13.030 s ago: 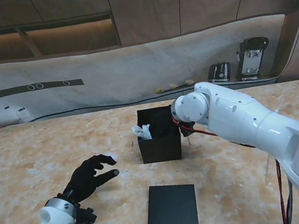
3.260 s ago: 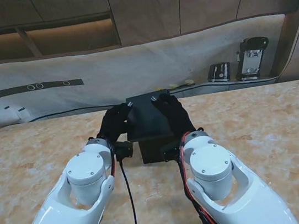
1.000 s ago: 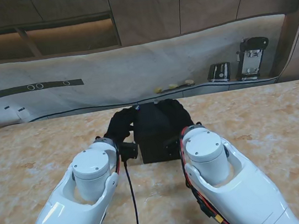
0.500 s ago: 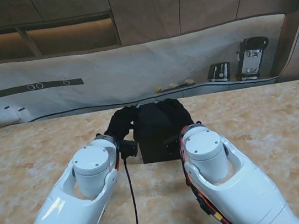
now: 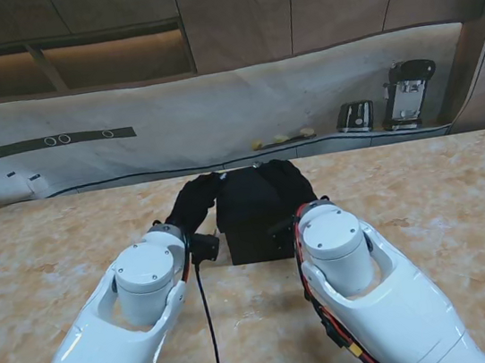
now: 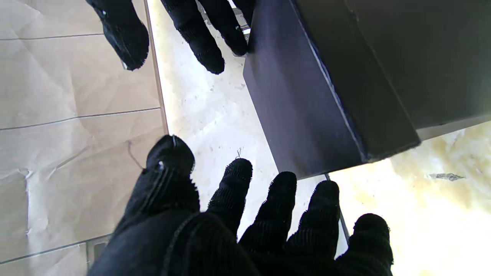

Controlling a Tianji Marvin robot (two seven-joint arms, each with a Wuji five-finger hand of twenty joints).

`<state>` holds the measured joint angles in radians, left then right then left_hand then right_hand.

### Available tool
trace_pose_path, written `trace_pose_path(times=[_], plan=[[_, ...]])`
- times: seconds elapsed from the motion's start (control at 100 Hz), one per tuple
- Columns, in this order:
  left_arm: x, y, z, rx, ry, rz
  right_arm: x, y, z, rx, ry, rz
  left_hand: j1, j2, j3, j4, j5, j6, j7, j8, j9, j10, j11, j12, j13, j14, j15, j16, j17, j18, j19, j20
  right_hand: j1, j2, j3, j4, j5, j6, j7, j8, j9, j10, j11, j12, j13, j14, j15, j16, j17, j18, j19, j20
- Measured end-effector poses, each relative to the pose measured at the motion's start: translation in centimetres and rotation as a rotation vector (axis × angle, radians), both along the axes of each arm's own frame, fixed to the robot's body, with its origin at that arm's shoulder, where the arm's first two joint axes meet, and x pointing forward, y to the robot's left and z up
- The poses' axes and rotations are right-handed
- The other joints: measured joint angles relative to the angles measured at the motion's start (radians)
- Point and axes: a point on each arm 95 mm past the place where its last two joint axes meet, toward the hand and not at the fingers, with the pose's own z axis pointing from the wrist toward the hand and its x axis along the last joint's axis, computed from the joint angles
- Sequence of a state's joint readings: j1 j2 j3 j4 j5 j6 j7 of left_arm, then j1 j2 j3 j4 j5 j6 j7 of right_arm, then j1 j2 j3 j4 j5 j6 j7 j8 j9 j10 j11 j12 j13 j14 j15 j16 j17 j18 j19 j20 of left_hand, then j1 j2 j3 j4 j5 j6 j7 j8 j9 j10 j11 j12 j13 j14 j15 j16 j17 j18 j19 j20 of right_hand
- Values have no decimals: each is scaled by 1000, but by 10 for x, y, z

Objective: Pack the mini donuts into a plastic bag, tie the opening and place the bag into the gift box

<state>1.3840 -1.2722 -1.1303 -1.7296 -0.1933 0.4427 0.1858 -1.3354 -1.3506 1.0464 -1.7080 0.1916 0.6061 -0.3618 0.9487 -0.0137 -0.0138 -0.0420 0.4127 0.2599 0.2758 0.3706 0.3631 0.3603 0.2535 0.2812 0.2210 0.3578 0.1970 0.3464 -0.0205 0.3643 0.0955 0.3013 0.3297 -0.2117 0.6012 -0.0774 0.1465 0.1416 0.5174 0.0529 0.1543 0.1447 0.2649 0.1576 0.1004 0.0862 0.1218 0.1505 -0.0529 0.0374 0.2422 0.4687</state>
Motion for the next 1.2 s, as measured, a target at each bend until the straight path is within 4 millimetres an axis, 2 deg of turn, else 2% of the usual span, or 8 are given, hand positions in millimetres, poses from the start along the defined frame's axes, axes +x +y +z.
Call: trace_pose_path(times=[0.06, 0.54, 0.6, 0.71, 0.78, 0.86, 0.99, 1.2], plan=[[-1, 3, 0, 15, -13, -10, -1, -3, 0, -2, -3, -5, -11, -10, 0, 0, -1, -12, 9, 2, 0, -4, 0, 0, -9, -11, 0, 0, -3, 0, 0, 1, 0, 0, 0, 0, 9, 0, -4, 0, 0, 23, -5, 0, 0, 0, 0, 0, 0, 0, 0, 0], [0, 25, 1, 111, -91, -42, -3, -35, 4, -82, -64, -54, -26, -46, 0, 0, -14, -87, 47, 26, -35, -51, -3, 23, -19, -58, -11, 0, -34, -2, -4, 38, 9, 0, 0, 0, 26, -10, 13, 17, 0, 23, -4, -2, 0, -10, 1, 2, -6, 13, 6, 24], [0, 26, 2, 150, -127, -67, -3, -40, 5, -88, -73, -60, -26, -78, 0, 0, -14, -110, 66, 40, -35, -61, -3, 33, -19, -60, -11, 1, -38, -3, -8, 39, 48, -55, 25, 0, 81, -13, 43, 52, 0, 23, 0, -3, 0, -10, 6, 9, -6, 14, 17, 44], [3, 31, 5, 217, -192, -112, -1, -47, 9, -173, -131, -30, -15, -113, 0, 0, 4, -141, 101, 64, -36, -79, -2, 41, -17, -85, -11, 3, -40, -13, -9, 46, 119, -214, 154, 0, 204, -61, 65, 158, 0, 23, 56, -2, 1, -10, 48, 29, 6, 27, 37, 72], [7, 35, 7, 243, -210, -119, 2, -52, 10, -262, -175, 25, 0, -145, 0, 0, 44, -149, 139, 82, -36, -81, 1, 47, -17, -87, -11, 4, -40, -13, -9, 49, 155, -291, 205, 0, 291, -90, 76, 225, 0, 23, 109, 63, 2, -10, 81, 41, 16, 37, 52, 88], [13, 39, 10, 288, -229, -122, 5, -58, 12, -319, -187, 65, 28, -154, 0, 0, 69, -156, 184, 101, -36, -91, 1, 49, -16, -97, -11, 13, -40, -13, -17, 49, 170, -355, 248, 0, 368, -113, 88, 266, 0, 24, 137, 59, 3, -10, 85, 42, 21, 47, 61, 97], [26, 45, 12, 333, -239, -128, 12, -69, 16, -341, -205, 67, 72, -208, 0, 0, 109, -176, 244, 138, -36, -105, 3, 49, -16, -109, -11, 14, -50, -15, -23, 49, 196, -416, 281, 0, 409, -142, 78, 291, 0, 25, 139, 63, 3, -10, 91, 42, 21, 59, 62, 106], [40, 45, 6, 358, -232, -141, 21, -74, 23, -438, -253, 114, 121, -276, 3, 0, 156, -213, 301, 152, -36, -130, 14, 50, -28, -127, -11, 15, -51, -25, -35, 49, 227, -440, 276, 0, 458, -176, 72, 302, 0, 25, 152, 78, 3, -10, 96, 52, 20, 61, 62, 116]])
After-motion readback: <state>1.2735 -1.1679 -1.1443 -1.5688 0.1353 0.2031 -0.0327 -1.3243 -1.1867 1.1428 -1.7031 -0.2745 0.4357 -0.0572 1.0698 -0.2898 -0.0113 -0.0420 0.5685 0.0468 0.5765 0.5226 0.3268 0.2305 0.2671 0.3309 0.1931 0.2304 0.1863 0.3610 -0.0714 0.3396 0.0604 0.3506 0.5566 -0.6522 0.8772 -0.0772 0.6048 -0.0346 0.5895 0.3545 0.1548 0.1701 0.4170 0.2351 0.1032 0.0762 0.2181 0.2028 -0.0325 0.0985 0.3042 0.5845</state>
